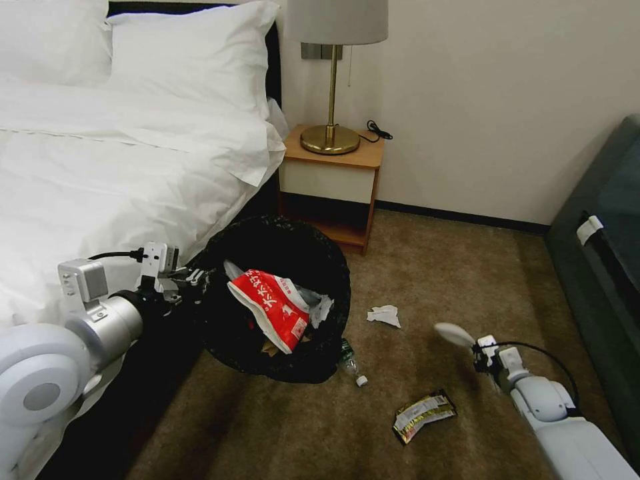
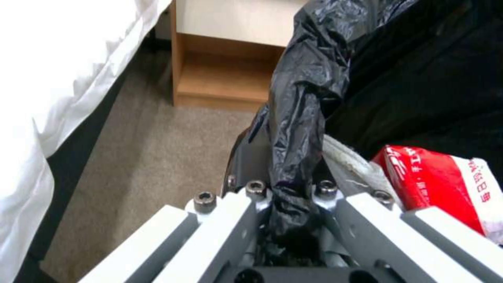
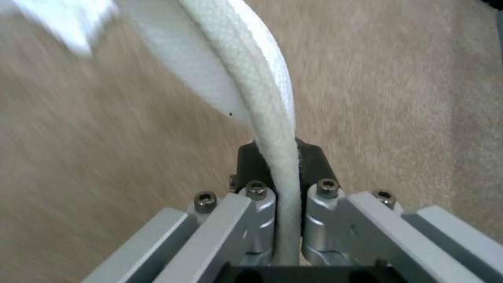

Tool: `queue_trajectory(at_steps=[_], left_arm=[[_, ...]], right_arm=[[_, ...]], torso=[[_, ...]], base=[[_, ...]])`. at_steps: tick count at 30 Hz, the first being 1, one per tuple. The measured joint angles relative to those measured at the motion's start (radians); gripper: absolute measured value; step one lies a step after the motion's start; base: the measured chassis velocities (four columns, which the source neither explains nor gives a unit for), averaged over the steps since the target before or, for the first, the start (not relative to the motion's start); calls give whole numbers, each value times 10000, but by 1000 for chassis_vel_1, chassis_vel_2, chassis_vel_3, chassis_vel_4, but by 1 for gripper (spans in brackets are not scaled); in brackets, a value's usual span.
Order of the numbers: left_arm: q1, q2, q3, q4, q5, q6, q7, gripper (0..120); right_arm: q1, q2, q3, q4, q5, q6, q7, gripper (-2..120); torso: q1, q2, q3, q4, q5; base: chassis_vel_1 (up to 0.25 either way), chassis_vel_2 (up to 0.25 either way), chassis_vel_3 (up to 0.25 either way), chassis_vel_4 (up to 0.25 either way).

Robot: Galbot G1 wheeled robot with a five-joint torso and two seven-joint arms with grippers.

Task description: Pick up the trash bin, then pick up the garbage on the floor and place it into the trash bin.

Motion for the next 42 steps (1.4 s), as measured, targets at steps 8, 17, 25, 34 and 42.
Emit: queue_trajectory(at_steps=[8, 17, 25, 34, 42], left_arm=[[260, -7, 12, -110, -17, 0, -157, 1], [233, 118, 151, -30, -137, 0, -275, 1], [45, 321, 334, 163, -242, 0, -298, 1], [-218, 359, 505, 359, -397, 0, -196, 1], [-326, 439, 534, 370, -553, 0, -93, 1]], right_arm=[[-1463, -230, 1172, 3313, 2888, -895, 549, 2], [-1976, -582, 2141, 6938, 4785, -1436, 849, 2], [1228, -998, 947, 8776, 8098, -1947, 845, 2], [3509, -673, -705, 9023, 10172, -2274, 848, 2], [4683, -498, -3204, 8800, 10409, -1920, 454, 2]], torso=[[-1, 0, -1, -2, -2], [-2, -1, 0, -3, 2], [-1, -1, 1, 0, -2], [0, -1, 1, 0, -3], [0, -1, 1, -1, -3]], base=[[0, 0, 0, 0], [0, 0, 0, 0], [0, 0, 0, 0], [0, 0, 0, 0], [0, 0, 0, 0]])
